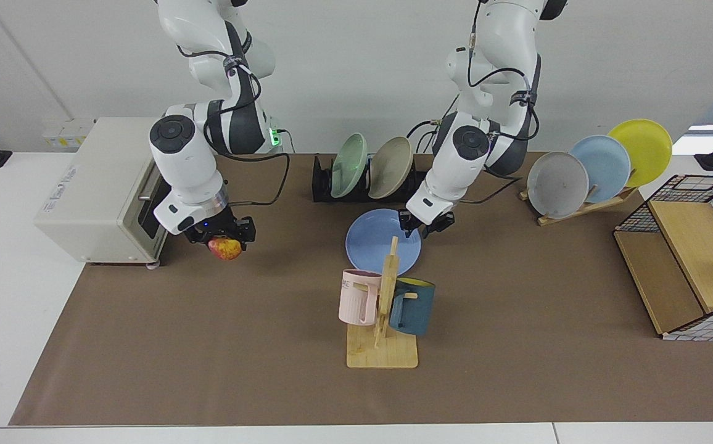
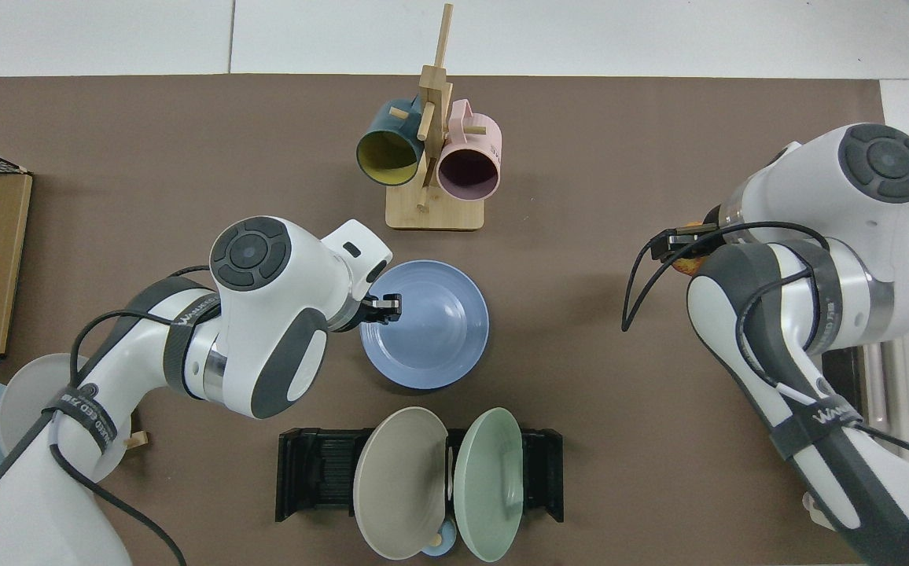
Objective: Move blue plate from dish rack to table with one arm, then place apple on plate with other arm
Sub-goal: 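Carry the blue plate to the table center and lower it flat, then release the plate and withdraw the left gripper while the right gripper carries the apple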
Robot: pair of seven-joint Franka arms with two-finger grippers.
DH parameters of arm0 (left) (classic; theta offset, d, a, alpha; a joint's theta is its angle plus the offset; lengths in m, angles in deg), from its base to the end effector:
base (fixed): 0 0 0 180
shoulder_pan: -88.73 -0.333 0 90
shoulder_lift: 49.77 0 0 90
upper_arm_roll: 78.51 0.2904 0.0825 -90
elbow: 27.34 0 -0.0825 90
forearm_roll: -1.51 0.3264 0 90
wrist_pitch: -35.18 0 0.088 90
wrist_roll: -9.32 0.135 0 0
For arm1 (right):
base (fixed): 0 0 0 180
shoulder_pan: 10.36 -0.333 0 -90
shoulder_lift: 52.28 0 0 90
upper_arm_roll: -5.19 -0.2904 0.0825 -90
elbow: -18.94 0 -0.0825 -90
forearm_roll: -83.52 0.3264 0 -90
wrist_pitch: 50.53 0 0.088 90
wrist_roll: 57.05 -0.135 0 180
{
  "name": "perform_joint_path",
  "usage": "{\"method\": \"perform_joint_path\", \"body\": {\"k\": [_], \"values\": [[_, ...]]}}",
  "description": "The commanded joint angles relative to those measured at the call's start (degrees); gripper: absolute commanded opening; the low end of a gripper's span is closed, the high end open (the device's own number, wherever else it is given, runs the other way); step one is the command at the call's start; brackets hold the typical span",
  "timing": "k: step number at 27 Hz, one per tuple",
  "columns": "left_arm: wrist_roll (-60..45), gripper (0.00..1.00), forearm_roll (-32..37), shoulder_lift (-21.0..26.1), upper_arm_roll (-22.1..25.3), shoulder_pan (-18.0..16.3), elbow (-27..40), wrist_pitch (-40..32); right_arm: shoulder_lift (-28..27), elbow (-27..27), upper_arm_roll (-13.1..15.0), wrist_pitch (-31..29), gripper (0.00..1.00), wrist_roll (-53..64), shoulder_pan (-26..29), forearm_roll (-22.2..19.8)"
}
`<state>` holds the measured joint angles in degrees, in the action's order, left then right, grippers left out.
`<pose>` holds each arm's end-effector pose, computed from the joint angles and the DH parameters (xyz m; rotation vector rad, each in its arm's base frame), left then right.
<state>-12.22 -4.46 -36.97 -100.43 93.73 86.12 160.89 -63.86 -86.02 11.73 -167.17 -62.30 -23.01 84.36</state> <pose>0.4845 -0.2465 0.3448 2.9853 -0.0363 -0.0970 0.5526 0.0631 0.3947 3.1321 0.0169 0.0064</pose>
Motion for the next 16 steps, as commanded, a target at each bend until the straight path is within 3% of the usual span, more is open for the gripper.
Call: {"method": "perform_joint_path", "body": {"k": [1,5,16], "values": [[-0.2,0.86,3.4,-1.5,0.8,-0.3,1.2,-0.5,0.4,-0.2,0.3,0.8,0.13,0.8,-0.6,1.1],[-2.9,1.0,9.3,-2.1,1.0,-0.8,-1.3,-7.0,0.8,-0.5,0.2,0.8,0.13,-0.4,-1.1,1.1],[-0.7,1.0,8.1,-11.5,2.0,-10.2,-4.2,-16.7,1.4,-1.3,0.2,0.7,0.13,-7.4,-5.5,1.1]]}}
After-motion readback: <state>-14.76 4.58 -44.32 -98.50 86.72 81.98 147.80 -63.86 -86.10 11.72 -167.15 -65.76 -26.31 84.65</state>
